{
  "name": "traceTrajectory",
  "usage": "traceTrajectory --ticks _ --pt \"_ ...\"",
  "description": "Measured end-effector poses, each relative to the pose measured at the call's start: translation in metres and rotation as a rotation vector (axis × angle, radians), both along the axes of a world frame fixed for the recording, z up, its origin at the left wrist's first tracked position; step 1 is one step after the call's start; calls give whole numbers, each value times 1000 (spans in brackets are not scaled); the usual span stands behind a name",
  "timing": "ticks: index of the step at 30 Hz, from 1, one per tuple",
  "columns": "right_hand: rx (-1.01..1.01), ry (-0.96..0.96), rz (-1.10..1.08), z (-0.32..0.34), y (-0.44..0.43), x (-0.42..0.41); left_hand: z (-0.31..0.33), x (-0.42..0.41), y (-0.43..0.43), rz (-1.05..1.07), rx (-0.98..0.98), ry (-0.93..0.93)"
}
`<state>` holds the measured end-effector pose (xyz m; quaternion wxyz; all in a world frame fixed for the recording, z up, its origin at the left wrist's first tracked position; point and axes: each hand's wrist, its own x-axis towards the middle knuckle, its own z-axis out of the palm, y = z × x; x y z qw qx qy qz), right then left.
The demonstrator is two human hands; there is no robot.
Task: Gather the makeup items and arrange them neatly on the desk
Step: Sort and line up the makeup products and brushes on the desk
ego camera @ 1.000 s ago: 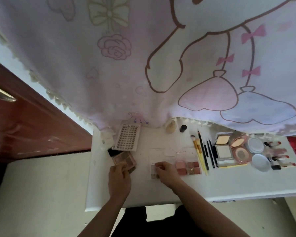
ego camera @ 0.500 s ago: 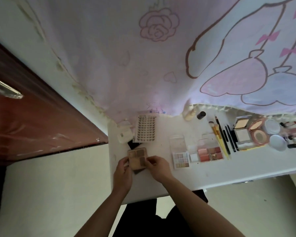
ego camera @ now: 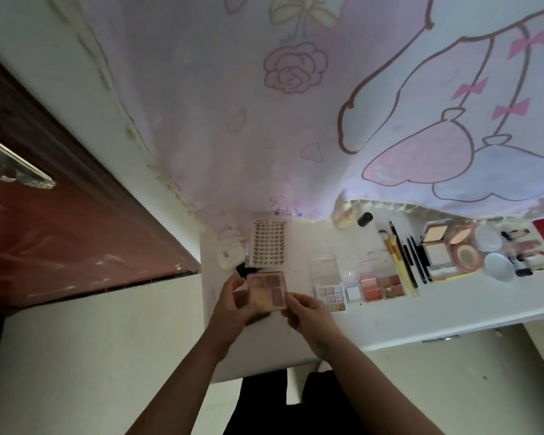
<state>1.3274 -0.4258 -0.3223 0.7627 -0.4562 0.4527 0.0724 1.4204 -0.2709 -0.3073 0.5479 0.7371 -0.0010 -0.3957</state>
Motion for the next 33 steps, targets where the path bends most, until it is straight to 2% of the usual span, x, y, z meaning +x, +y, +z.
traceTrajectory --ticks 3,6,8,13,16,19,28,33 --pt "214 -54 -98 12 -14 -4 13 6 -6 -173 -150 -22" --pt "342 -101 -86 27 -31 -10 32 5 -19 -163 -167 -78" --pt "354 -121 -41 37 -41 -14 42 4 -27 -147 -150 -135" --pt "108 -150 218 59 -68 -27 63 -17 -52 -198 -70 -351" --pt "82 -219 289 68 -81 -32 77 -36 -68 -226 3 -500" --pt "-25 -263 398 77 -91 -35 87 -52 -79 -248 48 -556" --pt "-36 -329 479 83 -105 -44 105 -78 -89 -254 55 -555" --pt "-53 -347 359 82 -116 -51 109 -72 -83 -196 -39 -497"
